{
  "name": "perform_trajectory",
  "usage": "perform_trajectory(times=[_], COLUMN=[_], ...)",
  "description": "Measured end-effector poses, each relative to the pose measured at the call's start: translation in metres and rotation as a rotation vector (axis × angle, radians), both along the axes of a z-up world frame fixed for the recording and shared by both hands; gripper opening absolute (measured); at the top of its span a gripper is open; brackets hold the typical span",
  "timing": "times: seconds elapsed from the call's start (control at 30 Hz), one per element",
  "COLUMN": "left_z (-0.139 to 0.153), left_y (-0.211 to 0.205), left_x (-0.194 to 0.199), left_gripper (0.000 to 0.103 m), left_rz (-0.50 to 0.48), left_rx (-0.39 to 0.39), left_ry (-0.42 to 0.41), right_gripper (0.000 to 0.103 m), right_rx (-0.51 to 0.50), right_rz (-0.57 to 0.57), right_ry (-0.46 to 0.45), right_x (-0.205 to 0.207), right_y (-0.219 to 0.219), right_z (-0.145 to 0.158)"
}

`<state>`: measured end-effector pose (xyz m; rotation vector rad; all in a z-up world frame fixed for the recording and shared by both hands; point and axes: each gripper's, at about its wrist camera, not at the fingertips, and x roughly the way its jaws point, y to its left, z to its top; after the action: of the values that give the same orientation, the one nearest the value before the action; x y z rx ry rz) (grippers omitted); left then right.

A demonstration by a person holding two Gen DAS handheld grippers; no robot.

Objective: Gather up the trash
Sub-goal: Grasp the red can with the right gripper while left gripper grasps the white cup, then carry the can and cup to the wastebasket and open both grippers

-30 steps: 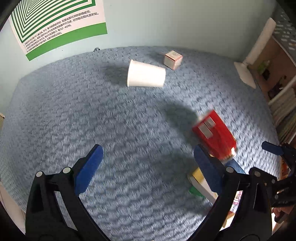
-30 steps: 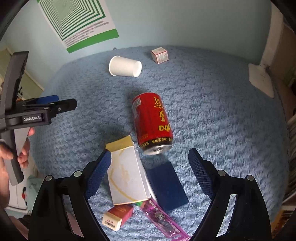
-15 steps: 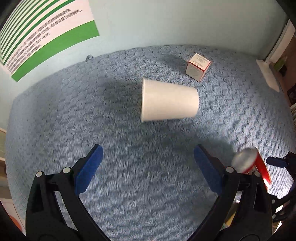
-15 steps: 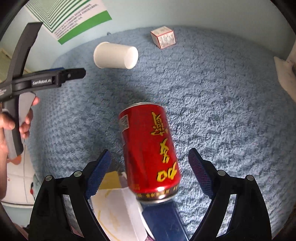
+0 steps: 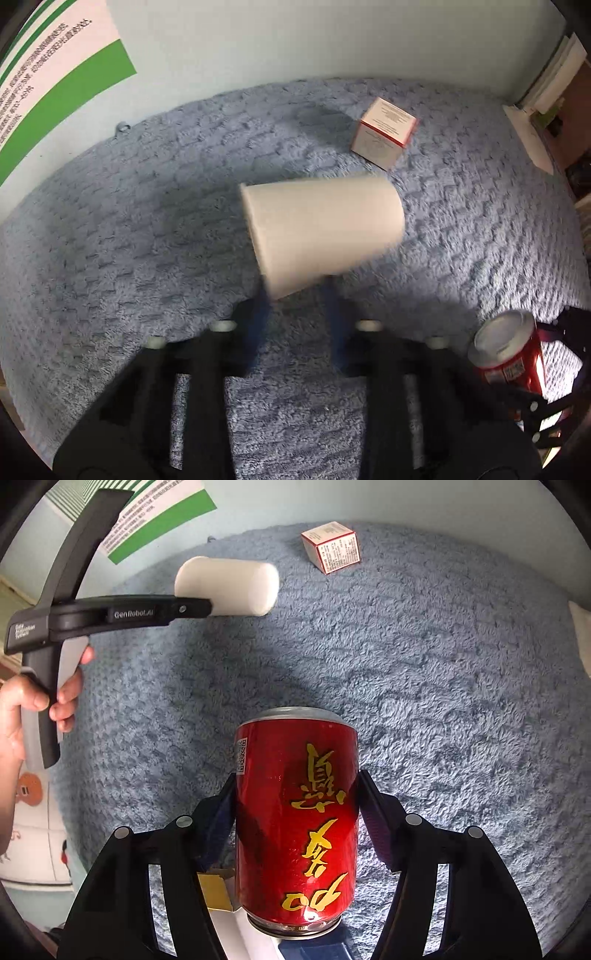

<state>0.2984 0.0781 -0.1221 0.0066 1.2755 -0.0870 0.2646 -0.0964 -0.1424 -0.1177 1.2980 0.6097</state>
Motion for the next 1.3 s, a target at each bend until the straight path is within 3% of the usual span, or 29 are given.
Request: perform_trajectory(times=[0.1, 0.4, 0.63, 0.97, 1.3], left_z=[0.004, 0.044, 0.076, 0.121, 0.133], left_y=[-0.006, -0.026, -0.055, -0.146, -0.27], left_x=[-0.011, -0.045, -0.073, -0.146, -0.235], left_gripper=[0.002, 0.002, 0.002, 0.002, 0.002], left_rz=[-0.024, -0.05, -0.094, -0.234, -0.481], left_rx=[0.0, -0.006, 0.01, -0.007, -0.05], left_ry=[-0.023, -0.109, -0.159, -0.229, -0.213], right_gripper=[0.063, 0.063, 0.063, 0.064, 0.064], right_rx=[0.008, 0.017, 0.045, 0.082, 0.076], right_rz=[-0.008, -0.022, -0.092, -0.277, -0.518], right_ry=[-0.009, -0.09, -0.159, -0.253, -0.262], right_x=[0.002, -0.015, -0.047, -0.138, -0.263], right_y=[-0.007, -0.024, -0.062, -0.155, -0.252], right_z=[0.008, 0.042, 0.067, 0.096, 0.098])
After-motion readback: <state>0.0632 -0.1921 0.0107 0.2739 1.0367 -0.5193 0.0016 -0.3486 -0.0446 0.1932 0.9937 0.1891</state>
